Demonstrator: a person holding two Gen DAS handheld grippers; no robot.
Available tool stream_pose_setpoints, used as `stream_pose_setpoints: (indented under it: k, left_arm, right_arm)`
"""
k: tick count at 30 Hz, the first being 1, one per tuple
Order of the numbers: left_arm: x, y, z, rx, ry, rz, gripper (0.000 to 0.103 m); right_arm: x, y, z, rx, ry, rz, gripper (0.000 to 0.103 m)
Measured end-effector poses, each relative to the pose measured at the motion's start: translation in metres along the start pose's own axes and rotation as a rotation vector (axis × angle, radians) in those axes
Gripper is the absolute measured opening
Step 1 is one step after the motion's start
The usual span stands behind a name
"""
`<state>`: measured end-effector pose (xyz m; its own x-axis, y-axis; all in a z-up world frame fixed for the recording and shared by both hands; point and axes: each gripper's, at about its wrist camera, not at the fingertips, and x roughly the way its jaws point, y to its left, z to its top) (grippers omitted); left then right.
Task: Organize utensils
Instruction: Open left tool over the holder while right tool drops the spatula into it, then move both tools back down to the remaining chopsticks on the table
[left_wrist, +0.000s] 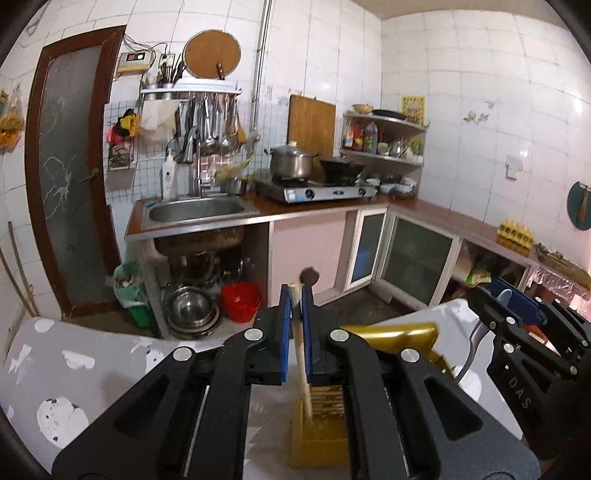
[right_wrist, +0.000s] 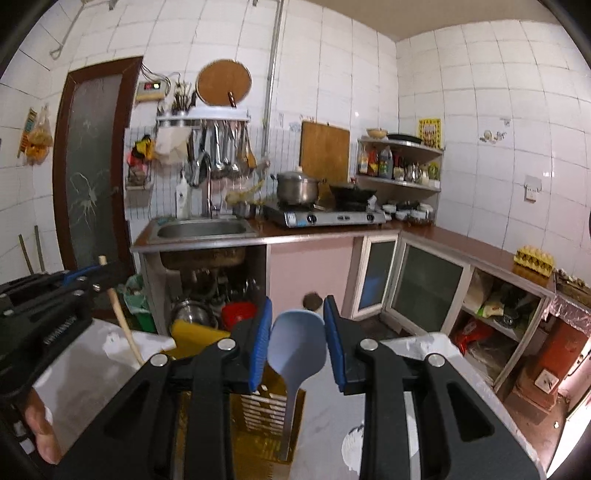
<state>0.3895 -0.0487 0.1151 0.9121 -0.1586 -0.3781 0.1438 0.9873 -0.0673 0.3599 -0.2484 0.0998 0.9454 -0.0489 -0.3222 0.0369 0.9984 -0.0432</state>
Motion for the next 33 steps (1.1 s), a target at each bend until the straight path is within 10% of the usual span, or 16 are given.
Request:
stream_pose_setpoints:
  k: [4,8,20,33]
  left_arm:
    - [-0.004,0.006,-0.003,-0.004,0.012,0.023,0.008]
    - [-0.014,0.012,0.0,-0.01,0.028,0.038,0.035]
    - [-0.084,0.028,-0.032,0.022,0.027,0.104,0.097]
    - [-0.091,0.047,-0.13,-0.001,0.265,0.148,0.098]
  right_arm:
    - [0.011,-0.012,-0.012,0.035,0.061,0.016,0.031]
    - [0.009,-0.02,-0.017,0.059,0.1,-0.009,0.056]
    - [-0.053,-0.053,-0.064,0.134,0.179,-0.015,0.057]
    - [-0.081,-0.026,-0.16,0.082,0.354,0.025,0.06]
